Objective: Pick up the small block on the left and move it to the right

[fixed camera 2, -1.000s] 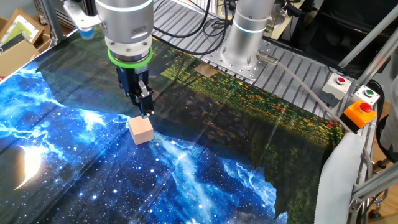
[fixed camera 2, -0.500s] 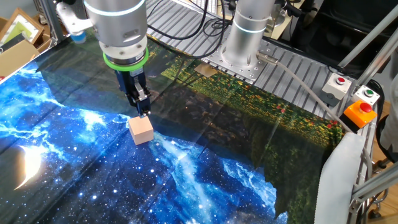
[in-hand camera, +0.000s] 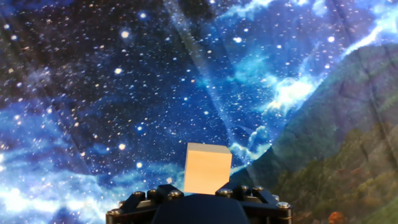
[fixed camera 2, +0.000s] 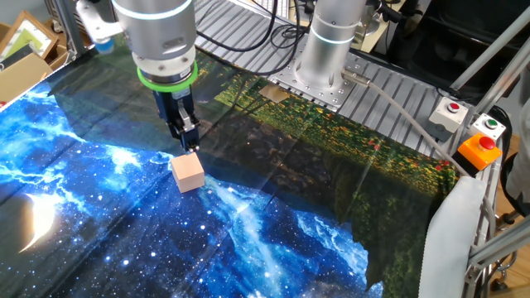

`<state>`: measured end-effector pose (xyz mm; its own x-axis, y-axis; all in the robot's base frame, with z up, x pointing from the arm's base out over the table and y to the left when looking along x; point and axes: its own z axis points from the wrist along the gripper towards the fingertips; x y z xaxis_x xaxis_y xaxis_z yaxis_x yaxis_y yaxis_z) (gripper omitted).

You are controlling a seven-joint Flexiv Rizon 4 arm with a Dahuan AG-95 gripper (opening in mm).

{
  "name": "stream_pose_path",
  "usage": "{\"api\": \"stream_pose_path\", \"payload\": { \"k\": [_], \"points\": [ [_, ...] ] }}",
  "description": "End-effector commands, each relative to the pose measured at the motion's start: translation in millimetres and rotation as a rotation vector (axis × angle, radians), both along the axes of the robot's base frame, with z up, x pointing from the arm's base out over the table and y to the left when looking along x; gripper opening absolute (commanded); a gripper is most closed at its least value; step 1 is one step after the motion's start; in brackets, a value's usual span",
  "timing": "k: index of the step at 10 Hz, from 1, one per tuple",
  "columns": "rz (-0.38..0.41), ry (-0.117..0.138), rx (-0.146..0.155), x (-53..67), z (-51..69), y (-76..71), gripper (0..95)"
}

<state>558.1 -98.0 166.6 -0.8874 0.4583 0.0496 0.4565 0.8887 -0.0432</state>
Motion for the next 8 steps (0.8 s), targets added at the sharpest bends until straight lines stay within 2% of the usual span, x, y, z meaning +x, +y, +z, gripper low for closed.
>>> {"api": "stream_pose_path", "payload": {
  "k": [1,3,4,6,8],
  "points": [
    [0.006,-0.002,0.006,3.3,-2.8,-1.9,57.0],
    [0.009,-0.008,-0.003,4.6,-5.8,-6.0,57.0],
    [0.013,-0.014,-0.014,6.0,-9.5,-10.2,76.0],
    [0.004,-0.016,-0.021,5.1,-16.4,-9.9,76.0],
    [-0.023,-0.021,-0.031,1.9,-23.7,-2.9,76.0]
  ]
}}
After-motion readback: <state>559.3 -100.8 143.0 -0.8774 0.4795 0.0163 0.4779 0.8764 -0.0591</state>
